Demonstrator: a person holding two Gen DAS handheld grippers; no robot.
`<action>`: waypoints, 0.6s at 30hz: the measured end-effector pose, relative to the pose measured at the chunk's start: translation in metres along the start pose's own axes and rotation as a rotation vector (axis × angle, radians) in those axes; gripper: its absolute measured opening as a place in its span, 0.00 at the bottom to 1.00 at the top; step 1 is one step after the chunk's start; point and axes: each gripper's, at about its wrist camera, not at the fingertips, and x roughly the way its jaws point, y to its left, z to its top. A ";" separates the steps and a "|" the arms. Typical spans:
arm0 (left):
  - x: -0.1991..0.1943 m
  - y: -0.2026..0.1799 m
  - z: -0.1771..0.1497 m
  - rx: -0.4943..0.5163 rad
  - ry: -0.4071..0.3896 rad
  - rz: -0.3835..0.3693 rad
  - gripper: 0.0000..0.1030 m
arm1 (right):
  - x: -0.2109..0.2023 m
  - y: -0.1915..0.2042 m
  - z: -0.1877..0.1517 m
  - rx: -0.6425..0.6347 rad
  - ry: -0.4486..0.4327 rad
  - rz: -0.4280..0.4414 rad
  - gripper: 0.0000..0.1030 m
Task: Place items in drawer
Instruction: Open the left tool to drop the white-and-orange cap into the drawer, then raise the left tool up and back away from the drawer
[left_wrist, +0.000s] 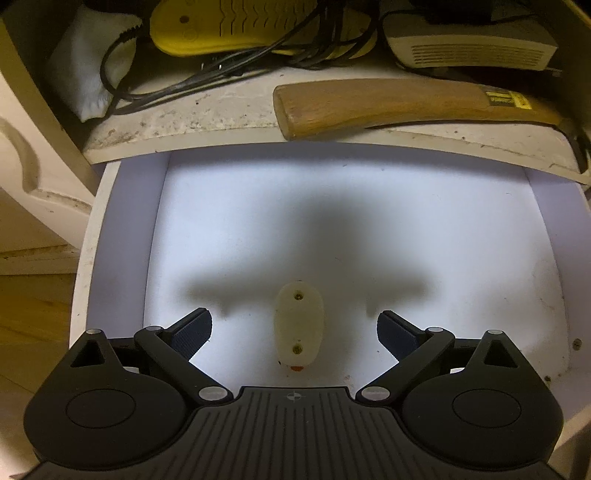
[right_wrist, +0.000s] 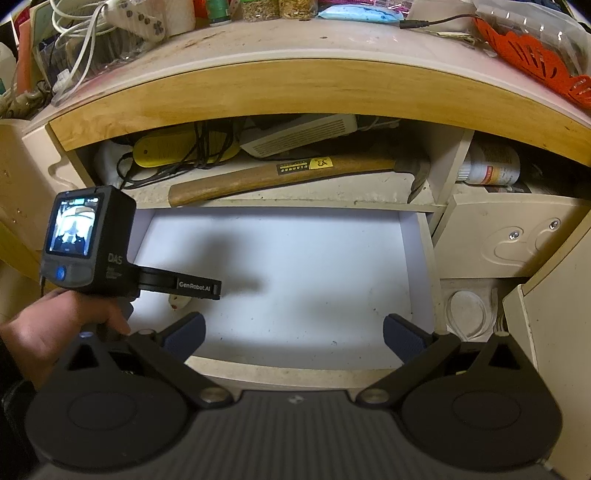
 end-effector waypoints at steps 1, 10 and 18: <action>-0.003 -0.001 -0.001 -0.004 -0.007 -0.001 0.96 | 0.000 0.000 0.000 -0.002 0.001 0.000 1.00; -0.036 -0.004 -0.008 -0.021 -0.074 -0.002 0.96 | 0.003 -0.002 -0.002 -0.003 0.005 -0.014 1.00; -0.067 -0.007 -0.012 -0.006 -0.131 -0.002 0.96 | 0.000 -0.005 -0.003 0.002 -0.009 -0.022 1.00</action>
